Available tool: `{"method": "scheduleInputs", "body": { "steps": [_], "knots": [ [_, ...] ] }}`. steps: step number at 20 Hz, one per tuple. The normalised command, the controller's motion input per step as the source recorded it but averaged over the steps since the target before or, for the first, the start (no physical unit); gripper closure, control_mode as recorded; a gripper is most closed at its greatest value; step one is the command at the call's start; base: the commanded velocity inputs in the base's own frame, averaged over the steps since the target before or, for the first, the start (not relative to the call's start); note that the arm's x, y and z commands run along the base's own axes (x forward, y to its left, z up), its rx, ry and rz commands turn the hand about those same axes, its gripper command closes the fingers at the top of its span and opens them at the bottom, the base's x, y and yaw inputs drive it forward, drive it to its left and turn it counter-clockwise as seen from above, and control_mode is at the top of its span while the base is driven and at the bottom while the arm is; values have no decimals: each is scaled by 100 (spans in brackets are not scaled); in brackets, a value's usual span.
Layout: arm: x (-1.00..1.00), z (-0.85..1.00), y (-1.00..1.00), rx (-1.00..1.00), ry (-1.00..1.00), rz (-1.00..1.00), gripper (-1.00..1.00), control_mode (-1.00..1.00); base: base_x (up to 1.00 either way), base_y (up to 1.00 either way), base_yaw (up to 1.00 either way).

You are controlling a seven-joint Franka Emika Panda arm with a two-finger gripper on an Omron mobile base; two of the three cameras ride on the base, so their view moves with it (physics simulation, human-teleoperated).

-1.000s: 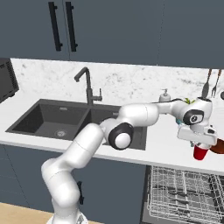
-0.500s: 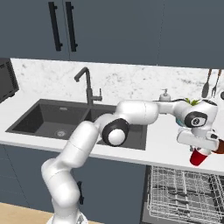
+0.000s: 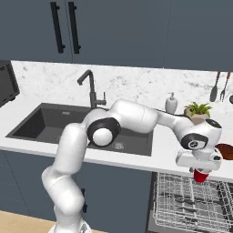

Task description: Pick up the cup and bowl from the counter, place them in the dishwasher, and close the dishwasher door.

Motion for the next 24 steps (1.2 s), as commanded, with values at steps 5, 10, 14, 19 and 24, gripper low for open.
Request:
{"method": "scheduleInputs", "body": {
  "steps": [5,10,14,19,24],
  "knots": [
    [-59,-53,38,0,-10,18,100,-100,0,0,0],
    [-56,-48,21,0,-15,15,100,-100,0,0,0],
    [-48,-63,2,0,-22,7,100,-100,0,0,0],
    [-38,-17,-28,2,-19,0,100,-100,0,0,0],
    [-3,15,-44,12,-8,-2,100,-100,0,0,0]
  ]
}}
